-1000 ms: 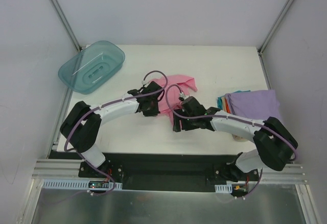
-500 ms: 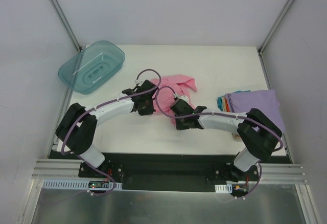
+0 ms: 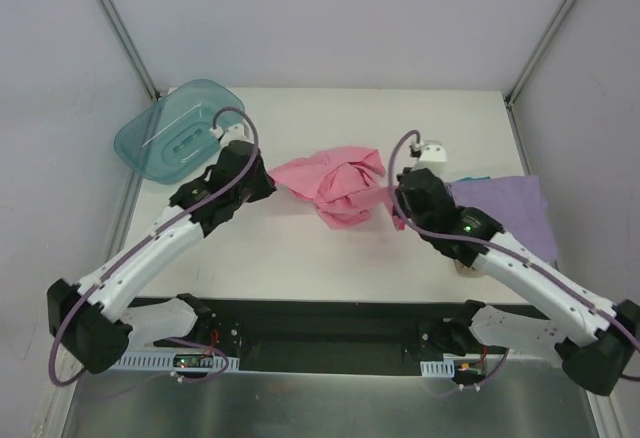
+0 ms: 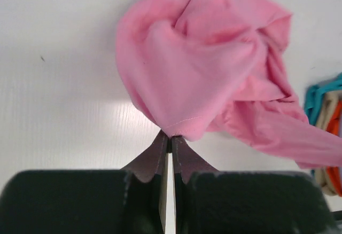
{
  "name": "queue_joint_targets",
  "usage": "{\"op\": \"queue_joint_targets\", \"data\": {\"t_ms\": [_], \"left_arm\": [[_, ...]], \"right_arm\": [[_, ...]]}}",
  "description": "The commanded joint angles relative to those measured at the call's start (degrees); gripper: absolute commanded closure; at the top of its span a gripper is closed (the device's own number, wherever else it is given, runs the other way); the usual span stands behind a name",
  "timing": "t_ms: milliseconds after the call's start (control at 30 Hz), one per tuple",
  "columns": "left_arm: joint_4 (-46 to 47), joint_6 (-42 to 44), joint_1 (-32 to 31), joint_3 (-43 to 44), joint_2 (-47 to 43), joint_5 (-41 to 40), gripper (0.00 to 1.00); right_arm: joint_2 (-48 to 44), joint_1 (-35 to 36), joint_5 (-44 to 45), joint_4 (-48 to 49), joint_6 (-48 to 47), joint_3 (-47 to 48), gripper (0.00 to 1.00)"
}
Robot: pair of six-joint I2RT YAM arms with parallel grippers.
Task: Fold and stack the t-shirts
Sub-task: Flatten out the tshirt
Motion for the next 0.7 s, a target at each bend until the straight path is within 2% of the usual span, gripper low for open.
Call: {"op": "queue_joint_targets", "data": {"t_ms": [0, 267, 467, 667], "left_arm": [[-0.64, 3.19, 0.53, 3.45, -12.42, -9.82, 1.00], [-0.64, 7.50, 0.53, 14.52, -25.01, -8.96, 1.00], [-1.69, 8.21, 0.53, 20.24, -35.02, -9.66, 1.00], [-3.89, 6.36, 0.53, 22.71, -40.40, -14.41, 1.00]], "right_arm": [[-9.58, -2.58, 10.63, -3.61, -7.99, 6.58, 0.99], [-20.12, -3.20, 12.57, -3.43, -20.47, 22.99, 0.99], [-21.99, -3.29, 3.44, -7.82, -24.61, 37.67, 0.99], [-20.32, -3.20, -2.46, -12.75, -25.83, 46.40, 0.99]]}}
